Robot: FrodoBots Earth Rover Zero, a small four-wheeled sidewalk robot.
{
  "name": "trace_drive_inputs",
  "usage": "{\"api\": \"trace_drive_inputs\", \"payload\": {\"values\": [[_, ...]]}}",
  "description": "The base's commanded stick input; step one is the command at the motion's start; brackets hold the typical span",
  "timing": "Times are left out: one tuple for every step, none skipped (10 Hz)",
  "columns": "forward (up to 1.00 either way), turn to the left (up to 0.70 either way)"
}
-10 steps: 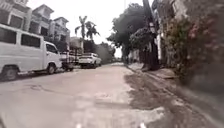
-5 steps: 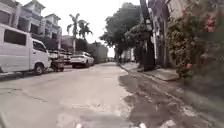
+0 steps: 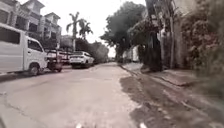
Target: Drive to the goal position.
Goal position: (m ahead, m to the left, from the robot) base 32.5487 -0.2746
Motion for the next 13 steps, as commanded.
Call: {"api": "trace_drive_inputs", "payload": {"values": [[0.85, 0.0], [0.85, 0.0], [0.85, 0.0], [0.85, 0.0], [0.85, 0.0], [0.85, 0.0], [0.85, 0.0], [0.85, 0.0], [0.85, 0.0], [0.85, 0.0], [0.85, 0.0], [0.85, 0.0], [0.85, 0.0]]}}
